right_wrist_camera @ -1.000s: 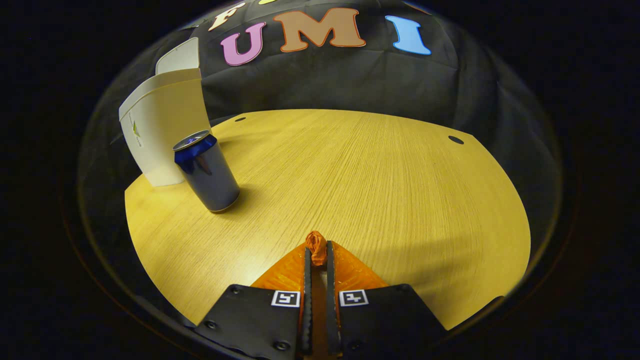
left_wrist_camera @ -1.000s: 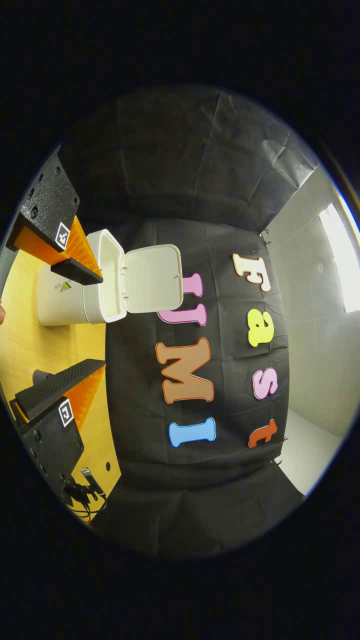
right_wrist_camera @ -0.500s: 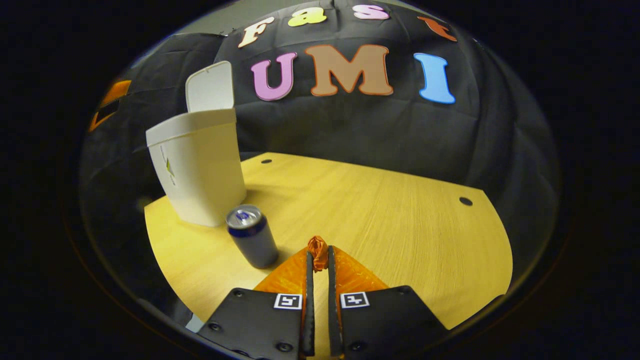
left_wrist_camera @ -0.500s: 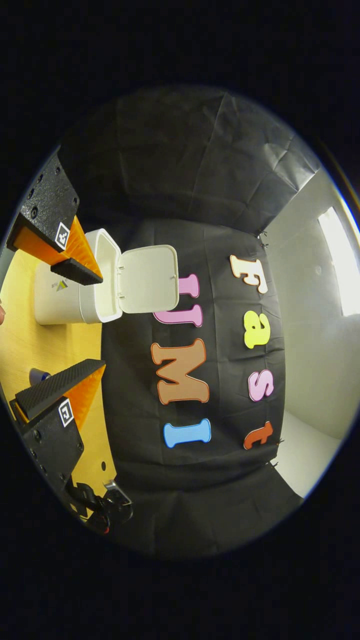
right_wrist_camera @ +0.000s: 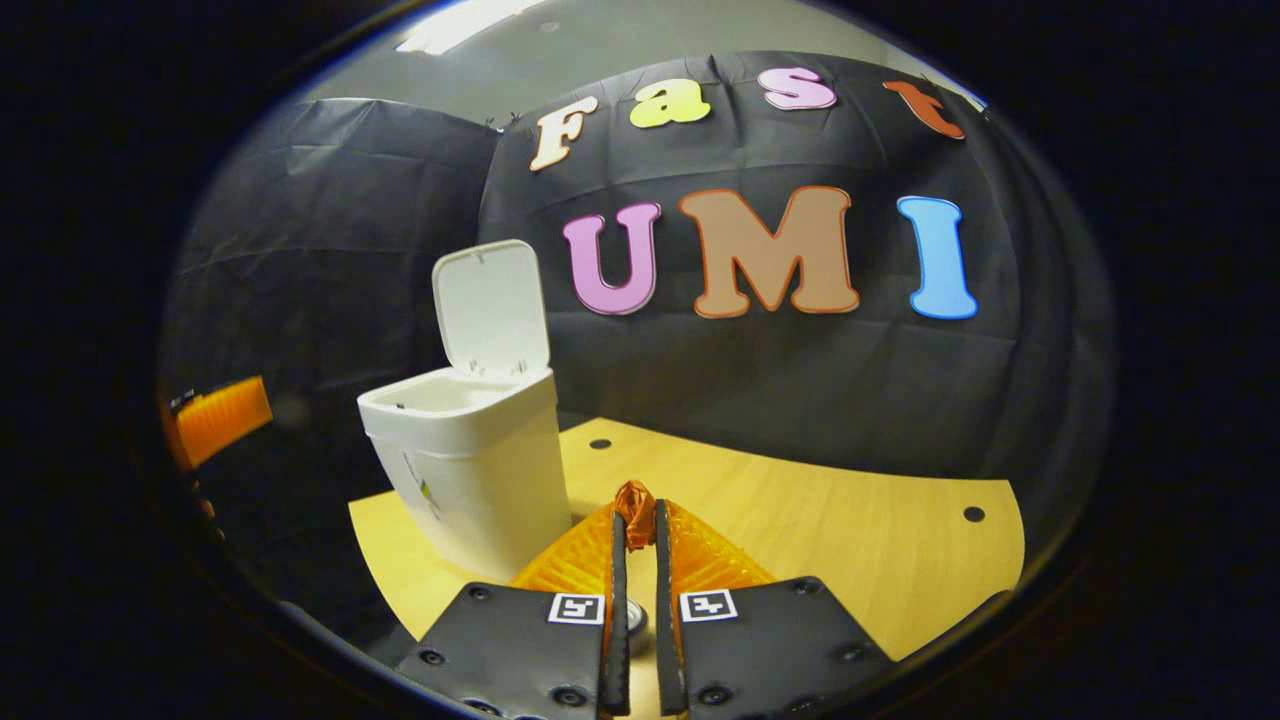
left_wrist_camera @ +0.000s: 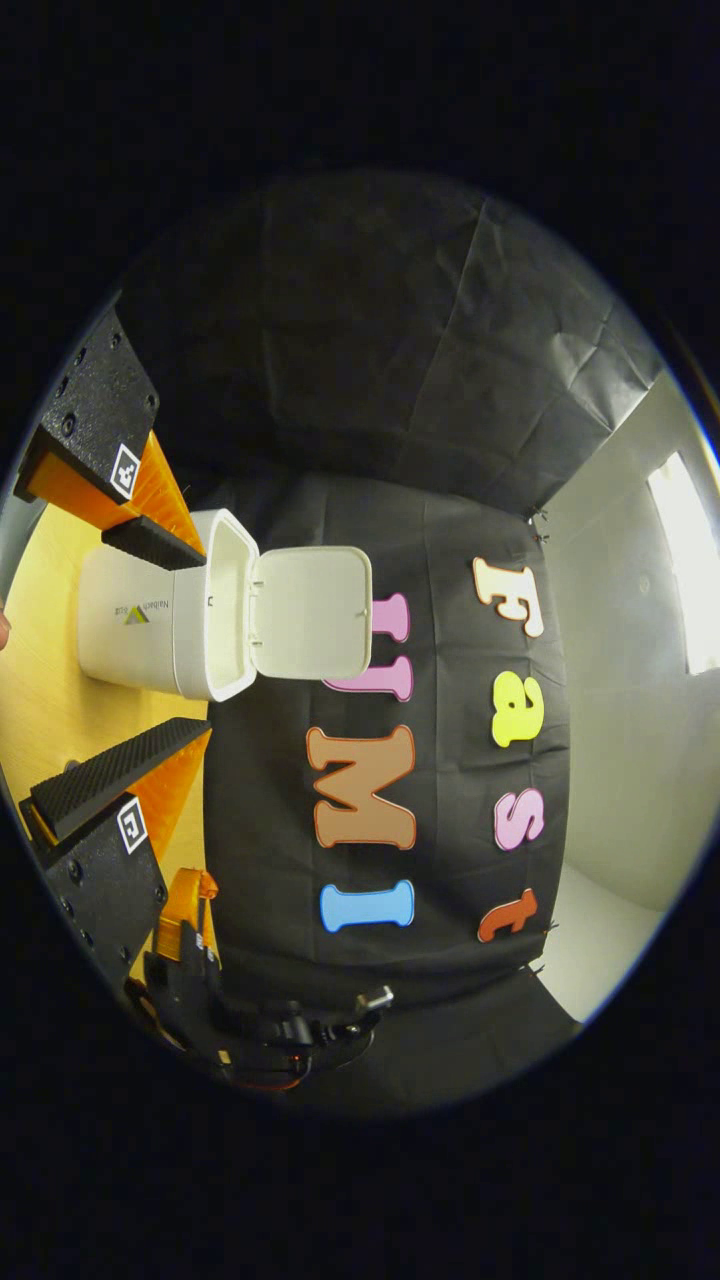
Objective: Press the lid of the desktop garbage bin to open it, pick up the crumpled paper on the desktop and throw it into the bin, then pick up the pop can on the desktop and drop it into the bin, and finally close the garbage bin lid.
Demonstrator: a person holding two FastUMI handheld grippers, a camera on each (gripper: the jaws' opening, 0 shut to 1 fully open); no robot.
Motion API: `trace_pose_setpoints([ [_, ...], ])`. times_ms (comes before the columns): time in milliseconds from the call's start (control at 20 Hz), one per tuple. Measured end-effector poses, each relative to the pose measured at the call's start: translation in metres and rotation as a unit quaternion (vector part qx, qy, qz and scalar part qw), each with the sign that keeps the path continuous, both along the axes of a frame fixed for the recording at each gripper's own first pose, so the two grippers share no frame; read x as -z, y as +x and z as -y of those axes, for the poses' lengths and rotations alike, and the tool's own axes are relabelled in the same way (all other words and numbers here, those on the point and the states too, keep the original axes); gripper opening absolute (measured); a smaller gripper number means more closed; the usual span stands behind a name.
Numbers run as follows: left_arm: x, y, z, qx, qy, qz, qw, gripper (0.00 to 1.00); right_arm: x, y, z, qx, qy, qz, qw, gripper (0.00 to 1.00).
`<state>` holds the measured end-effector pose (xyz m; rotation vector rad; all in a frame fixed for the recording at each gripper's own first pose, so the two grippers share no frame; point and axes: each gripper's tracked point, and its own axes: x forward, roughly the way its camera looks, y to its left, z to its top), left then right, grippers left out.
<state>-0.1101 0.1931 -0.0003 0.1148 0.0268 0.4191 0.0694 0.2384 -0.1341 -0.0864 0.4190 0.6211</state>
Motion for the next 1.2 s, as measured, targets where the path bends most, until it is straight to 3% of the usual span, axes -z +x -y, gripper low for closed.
trace_pose_setpoints([
  [300,0.000,-0.030,-0.040,-0.037,-0.001,0.000,0.999,0.92,-0.036,0.010,-0.084,-0.046,0.028,0.035,0.998,0.13],
  [750,-0.002,-0.088,-0.099,-0.103,0.023,-0.013,0.994,0.92,-0.034,0.005,-0.203,-0.098,0.053,0.023,0.993,0.13],
  [800,-0.003,-0.093,-0.104,-0.111,0.023,-0.013,0.994,0.96,-0.034,0.006,-0.212,-0.101,0.052,0.024,0.993,0.11],
  [850,-0.004,-0.097,-0.109,-0.117,0.024,-0.013,0.993,0.92,-0.034,0.009,-0.221,-0.104,0.051,0.026,0.993,0.13],
  [1000,-0.004,-0.109,-0.121,-0.134,0.026,-0.015,0.991,0.92,-0.031,0.015,-0.243,-0.109,0.047,0.031,0.992,0.13],
  [1050,-0.004,-0.110,-0.124,-0.138,0.024,-0.015,0.990,0.92,-0.027,0.016,-0.248,-0.109,0.046,0.031,0.992,0.17],
  [1200,-0.002,-0.113,-0.130,-0.142,0.022,-0.015,0.989,0.92,-0.030,0.022,-0.251,-0.099,0.048,0.040,0.993,0.68],
])
